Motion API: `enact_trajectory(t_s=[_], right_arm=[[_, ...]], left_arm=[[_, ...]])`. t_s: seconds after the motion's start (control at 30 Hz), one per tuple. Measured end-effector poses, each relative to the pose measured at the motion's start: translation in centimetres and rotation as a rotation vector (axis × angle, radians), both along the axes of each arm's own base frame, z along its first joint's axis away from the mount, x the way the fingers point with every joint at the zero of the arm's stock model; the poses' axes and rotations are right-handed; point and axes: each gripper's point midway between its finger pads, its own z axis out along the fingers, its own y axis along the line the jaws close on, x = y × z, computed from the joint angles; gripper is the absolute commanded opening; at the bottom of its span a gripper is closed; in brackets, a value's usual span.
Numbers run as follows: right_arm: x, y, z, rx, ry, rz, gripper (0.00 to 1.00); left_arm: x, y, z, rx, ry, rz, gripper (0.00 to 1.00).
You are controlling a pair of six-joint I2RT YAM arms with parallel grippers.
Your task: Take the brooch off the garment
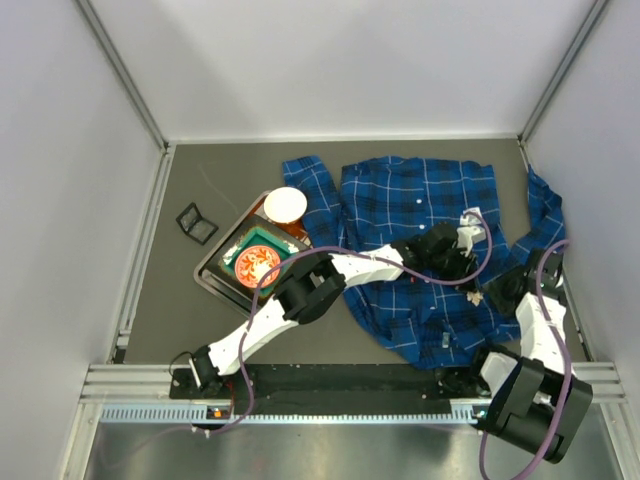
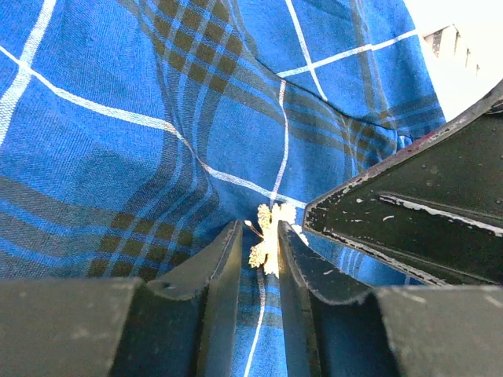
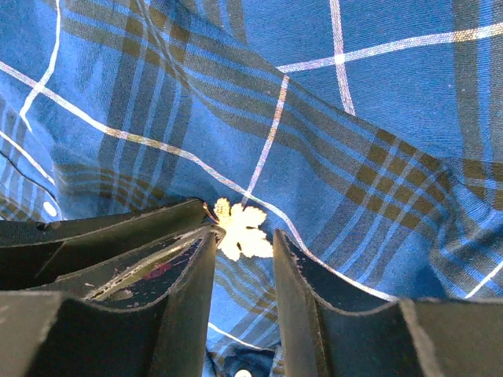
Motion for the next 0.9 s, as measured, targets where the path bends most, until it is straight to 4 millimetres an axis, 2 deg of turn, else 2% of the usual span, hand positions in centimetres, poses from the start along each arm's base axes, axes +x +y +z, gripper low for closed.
enact_trajectory(t_s=[0.23, 0.53, 0.63, 0.67, 0.9], right_arm=[[-0.1, 0.0, -0.1, -0.004, -0.007, -0.009, 0.33], [-0.8, 0.2, -1.4, 0.007, 0.018, -0.03, 0.33], [-0.7, 0.3, -1.3, 0.013, 0.013, -0.026, 0.32], [-0.6, 0.3, -1.3, 0.013, 0.009, -0.025, 0.31], [0.1, 0.3, -1.1, 0.02, -0.02, -0.013, 0.3]], left_arm=[[0.9, 0.1, -0.2, 0.02, -0.061, 0.023, 0.29], [1.5, 0.1, -0.5, 0.036, -0.098, 0.036, 0.24], [1.8, 0.1, -0.5, 0.043, -0.112, 0.046, 0.17], [1.8, 0.2, -0.6, 0.045, -0.113, 0.048, 0.12], [2.7, -0.1, -0.7, 0.047, -0.131, 0.071, 0.04]])
